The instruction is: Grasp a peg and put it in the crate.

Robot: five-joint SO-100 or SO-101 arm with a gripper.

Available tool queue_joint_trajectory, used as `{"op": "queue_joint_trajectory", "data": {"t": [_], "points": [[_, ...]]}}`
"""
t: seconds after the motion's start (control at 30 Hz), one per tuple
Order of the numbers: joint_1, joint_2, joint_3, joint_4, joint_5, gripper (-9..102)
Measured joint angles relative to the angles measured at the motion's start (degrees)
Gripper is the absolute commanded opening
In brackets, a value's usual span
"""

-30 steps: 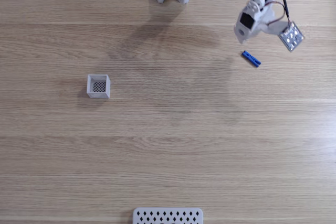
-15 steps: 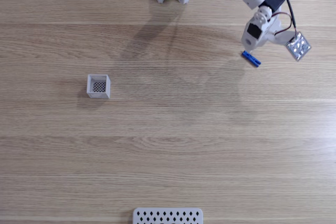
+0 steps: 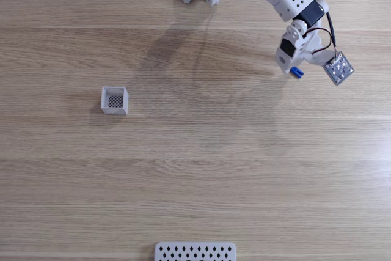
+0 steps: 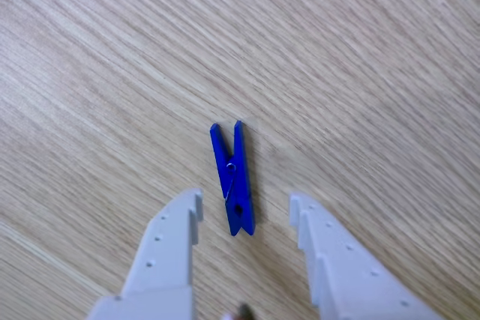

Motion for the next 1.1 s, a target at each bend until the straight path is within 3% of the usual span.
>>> {"op": "queue_joint_trajectory", "data": {"t": [0.33,0.53,0.63,0.8,0.93,1.1], "points": [[0.0,-4.2,-1.1,-1.8,0.0,18],[-0.1,-4.3,-0.7,-3.9,0.0,-4],[-0.1,-4.0,0.5,-4.7,0.0,1],[0.8,-1.9,3.0,-5.1,0.0,-1],[4.8,3.1,7.5,-11.8,0.0,-1],[15.0,16.6,18.2,-27.0,0.0,-1]]}}
